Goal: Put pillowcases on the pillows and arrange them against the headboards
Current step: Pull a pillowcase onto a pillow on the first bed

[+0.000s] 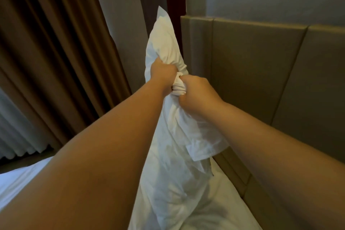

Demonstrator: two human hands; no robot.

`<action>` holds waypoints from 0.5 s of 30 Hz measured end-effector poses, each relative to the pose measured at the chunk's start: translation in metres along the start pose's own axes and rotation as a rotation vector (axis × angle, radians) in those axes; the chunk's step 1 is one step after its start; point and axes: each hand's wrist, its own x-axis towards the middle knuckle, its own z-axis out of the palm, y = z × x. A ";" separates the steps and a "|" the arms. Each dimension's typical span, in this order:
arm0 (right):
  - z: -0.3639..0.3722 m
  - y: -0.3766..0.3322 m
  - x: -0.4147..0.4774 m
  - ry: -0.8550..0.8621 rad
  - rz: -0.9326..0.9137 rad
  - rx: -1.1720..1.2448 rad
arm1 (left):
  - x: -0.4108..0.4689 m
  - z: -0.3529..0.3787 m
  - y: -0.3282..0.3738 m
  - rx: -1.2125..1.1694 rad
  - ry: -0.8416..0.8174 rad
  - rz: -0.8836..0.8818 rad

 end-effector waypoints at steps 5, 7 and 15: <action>0.002 0.021 0.013 0.006 0.006 -0.039 | 0.014 0.017 -0.012 -0.121 -0.021 -0.046; 0.005 0.036 0.016 -0.017 0.048 -0.060 | 0.014 0.028 -0.023 -0.064 -0.058 -0.122; -0.009 0.125 0.035 -0.055 0.573 -0.032 | 0.016 0.049 -0.066 -0.005 -0.454 -0.501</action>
